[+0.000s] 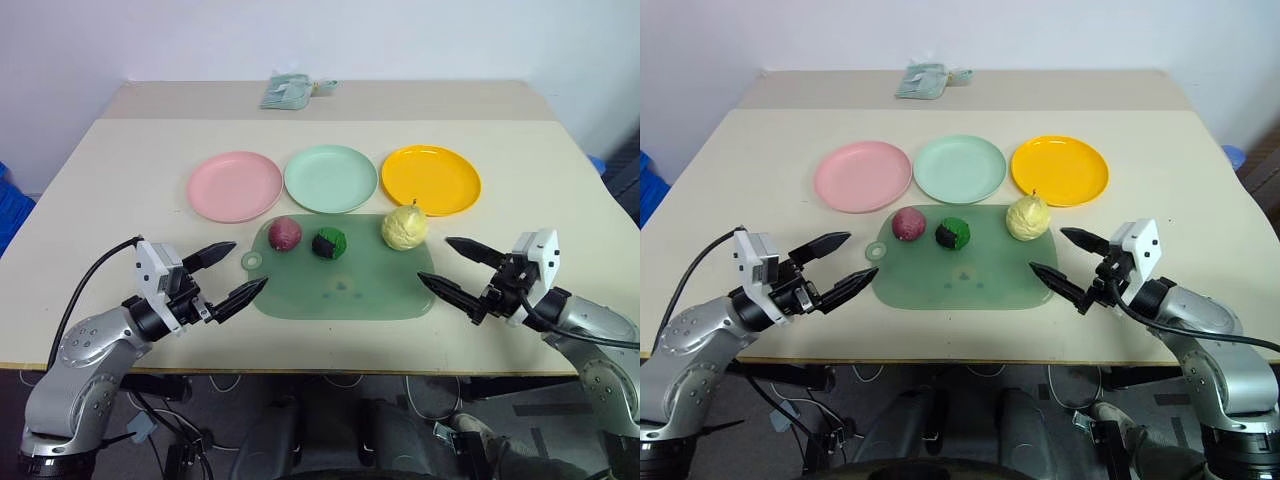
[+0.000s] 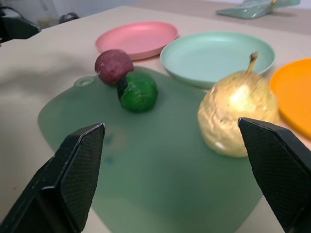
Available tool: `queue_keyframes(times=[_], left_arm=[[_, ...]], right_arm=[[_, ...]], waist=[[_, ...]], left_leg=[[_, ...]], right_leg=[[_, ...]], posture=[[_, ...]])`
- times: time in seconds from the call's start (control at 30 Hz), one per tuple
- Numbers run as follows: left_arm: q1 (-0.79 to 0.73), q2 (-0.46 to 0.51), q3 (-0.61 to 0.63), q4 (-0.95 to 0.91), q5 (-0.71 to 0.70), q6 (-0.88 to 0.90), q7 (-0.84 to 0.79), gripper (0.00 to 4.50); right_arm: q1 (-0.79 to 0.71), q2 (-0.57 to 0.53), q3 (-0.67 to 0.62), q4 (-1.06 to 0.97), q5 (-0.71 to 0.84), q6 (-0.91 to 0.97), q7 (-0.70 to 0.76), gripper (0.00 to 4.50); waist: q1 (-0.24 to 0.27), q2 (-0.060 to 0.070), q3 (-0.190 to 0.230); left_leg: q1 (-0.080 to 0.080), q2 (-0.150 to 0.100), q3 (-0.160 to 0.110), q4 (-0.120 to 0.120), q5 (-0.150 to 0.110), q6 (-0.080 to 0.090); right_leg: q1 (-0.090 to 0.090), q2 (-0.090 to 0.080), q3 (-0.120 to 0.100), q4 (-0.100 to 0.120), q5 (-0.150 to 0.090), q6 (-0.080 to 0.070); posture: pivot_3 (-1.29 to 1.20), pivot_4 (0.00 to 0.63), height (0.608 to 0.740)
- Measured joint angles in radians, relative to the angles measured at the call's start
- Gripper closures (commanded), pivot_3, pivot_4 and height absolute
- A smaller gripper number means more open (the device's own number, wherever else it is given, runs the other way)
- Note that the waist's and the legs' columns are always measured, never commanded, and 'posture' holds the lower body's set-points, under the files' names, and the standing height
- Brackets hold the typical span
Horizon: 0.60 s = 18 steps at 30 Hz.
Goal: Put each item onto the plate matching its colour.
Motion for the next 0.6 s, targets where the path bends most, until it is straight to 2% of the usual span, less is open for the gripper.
queue_keyframes(times=[0.6], left_arm=[[-0.055, -0.011, -0.001, 0.013, 0.006, 0.017, 0.073, 0.00]], right_arm=[[0.012, 0.000, 0.000, 0.010, -0.013, -0.038, 0.029, 0.03]], waist=[[0.001, 0.000, 0.000]], left_leg=[[0.000, 0.000, 0.000, 0.000, 0.000, 0.000]], right_leg=[[0.000, 0.000, 0.000, 0.000, 0.000, 0.000]], posture=[[0.00, 0.150, 0.740]])
